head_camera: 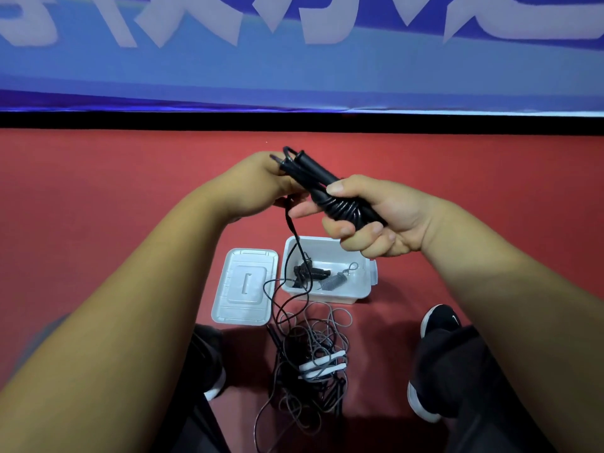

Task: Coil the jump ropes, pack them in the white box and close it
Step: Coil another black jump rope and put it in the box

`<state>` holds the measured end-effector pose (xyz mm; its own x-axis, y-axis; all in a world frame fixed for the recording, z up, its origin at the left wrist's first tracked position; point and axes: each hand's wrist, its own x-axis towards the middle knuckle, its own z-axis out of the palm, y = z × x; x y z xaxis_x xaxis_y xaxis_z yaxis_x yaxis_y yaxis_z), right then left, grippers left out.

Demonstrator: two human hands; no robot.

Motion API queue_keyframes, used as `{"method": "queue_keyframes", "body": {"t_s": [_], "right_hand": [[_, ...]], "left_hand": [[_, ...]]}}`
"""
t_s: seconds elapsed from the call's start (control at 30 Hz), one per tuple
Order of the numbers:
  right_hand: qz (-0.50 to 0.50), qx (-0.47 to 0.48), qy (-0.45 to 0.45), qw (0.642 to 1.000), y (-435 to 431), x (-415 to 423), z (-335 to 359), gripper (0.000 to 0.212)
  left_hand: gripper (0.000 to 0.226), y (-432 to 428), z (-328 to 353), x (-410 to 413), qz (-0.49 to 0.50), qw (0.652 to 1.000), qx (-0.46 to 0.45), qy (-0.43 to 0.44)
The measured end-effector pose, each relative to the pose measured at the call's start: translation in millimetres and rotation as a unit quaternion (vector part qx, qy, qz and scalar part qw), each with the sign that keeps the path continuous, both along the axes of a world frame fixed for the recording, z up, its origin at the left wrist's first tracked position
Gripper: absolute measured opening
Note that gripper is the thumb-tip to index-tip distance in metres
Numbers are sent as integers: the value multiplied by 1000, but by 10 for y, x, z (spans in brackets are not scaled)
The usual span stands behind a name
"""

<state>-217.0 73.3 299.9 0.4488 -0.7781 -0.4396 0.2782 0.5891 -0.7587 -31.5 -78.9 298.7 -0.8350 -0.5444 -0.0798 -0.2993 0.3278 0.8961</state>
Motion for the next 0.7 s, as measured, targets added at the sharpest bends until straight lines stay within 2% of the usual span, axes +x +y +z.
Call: {"method": "queue_keyframes", "body": {"t_s": [0.07, 0.1, 0.2, 0.27, 0.37, 0.43, 0.57, 0.7], "right_hand": [[61, 6, 5, 998, 20, 41, 8, 43], [83, 10, 15, 996, 26, 60, 12, 47], [95, 33, 58, 993, 32, 91, -7, 45], [85, 52, 97, 990, 23, 81, -61, 33], [68, 66, 163, 982, 3, 77, -140, 12], [58, 62, 219, 972, -11, 81, -185, 14], [22, 63, 285, 956, -69, 55, -269, 17], [-30, 65, 333, 940, -121, 13, -346, 22]], "left_hand": [[18, 16, 46, 41, -55, 998, -12, 10], [21, 28, 62, 65, -88, 996, -11, 14], [22, 5, 68, 81, -89, 993, 70, 19], [29, -49, 54, 58, -67, 993, 95, 11], [46, -81, 63, 44, -107, 989, 102, -9], [53, -74, 72, 39, -125, 987, 97, -29], [60, -52, 97, 6, -98, 992, 58, -58], [54, 1, 121, -40, -97, 991, 30, -88]]}}
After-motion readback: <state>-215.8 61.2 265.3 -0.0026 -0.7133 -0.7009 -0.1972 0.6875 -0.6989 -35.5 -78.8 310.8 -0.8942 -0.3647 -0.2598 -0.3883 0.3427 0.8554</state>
